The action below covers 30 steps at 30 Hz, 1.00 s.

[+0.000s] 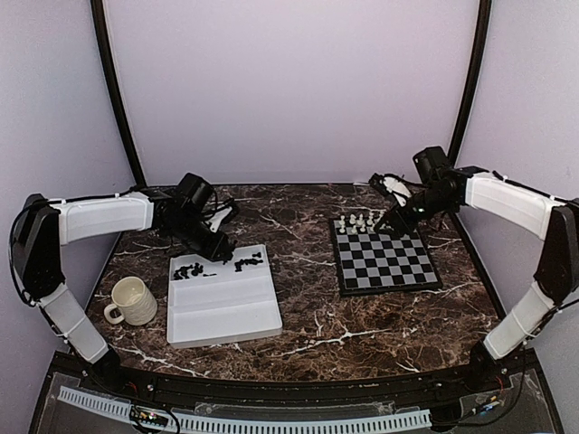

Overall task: Set up the chess pieces on the board
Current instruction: Pick up the chess pile from the storage box, then pass from the left arm to the right

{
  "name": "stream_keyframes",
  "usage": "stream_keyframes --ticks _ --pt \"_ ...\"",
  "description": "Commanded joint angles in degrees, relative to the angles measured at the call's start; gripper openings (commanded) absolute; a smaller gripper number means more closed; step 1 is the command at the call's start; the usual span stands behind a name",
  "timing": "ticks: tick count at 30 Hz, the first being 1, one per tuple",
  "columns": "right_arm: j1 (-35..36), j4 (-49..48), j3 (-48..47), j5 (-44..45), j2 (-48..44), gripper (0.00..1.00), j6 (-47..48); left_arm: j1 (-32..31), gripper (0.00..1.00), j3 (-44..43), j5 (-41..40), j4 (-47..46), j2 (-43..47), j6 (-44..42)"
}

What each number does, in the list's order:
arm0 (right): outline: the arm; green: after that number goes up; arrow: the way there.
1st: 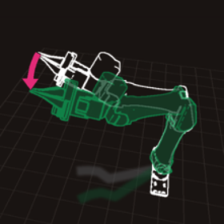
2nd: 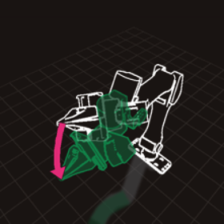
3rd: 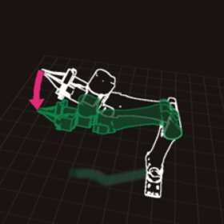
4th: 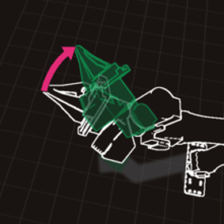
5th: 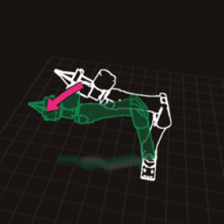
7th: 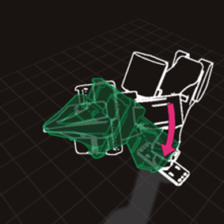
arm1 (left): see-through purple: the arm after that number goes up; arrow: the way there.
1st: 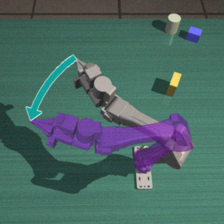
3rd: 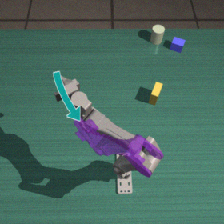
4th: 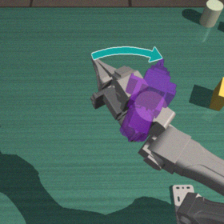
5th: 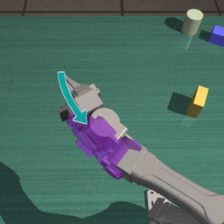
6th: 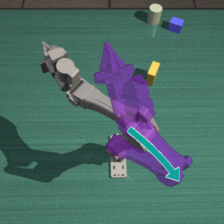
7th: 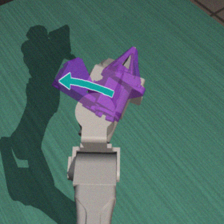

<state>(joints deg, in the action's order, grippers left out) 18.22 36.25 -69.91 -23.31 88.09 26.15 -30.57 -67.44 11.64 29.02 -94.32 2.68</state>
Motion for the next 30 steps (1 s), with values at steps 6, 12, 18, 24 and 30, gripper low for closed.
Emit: stream_keyframes --ticks 6,12,18,24,30 --pt "12.3 1.8 -25.0 -18.4 20.3 0.47 -17.6 -5.8 0.0 6.9 10.6 -11.2 8.1 -7.6" --pt "18.3 2.8 -33.8 -25.7 29.7 0.51 -23.9 -7.6 0.0 8.0 14.0 -13.4 9.5 -7.7" --pt "21.9 -0.7 -33.0 -31.0 30.4 0.55 -29.0 -8.1 0.0 8.2 16.8 -14.3 9.2 -7.3" --pt "24.6 -0.3 -35.1 -28.7 32.4 0.54 -29.5 -8.1 0.0 7.2 18.7 -14.0 9.0 -8.1" --pt "25.7 -0.9 -36.6 -30.5 34.2 0.45 -30.5 -8.1 0.0 7.6 19.4 -14.7 9.8 -7.7"
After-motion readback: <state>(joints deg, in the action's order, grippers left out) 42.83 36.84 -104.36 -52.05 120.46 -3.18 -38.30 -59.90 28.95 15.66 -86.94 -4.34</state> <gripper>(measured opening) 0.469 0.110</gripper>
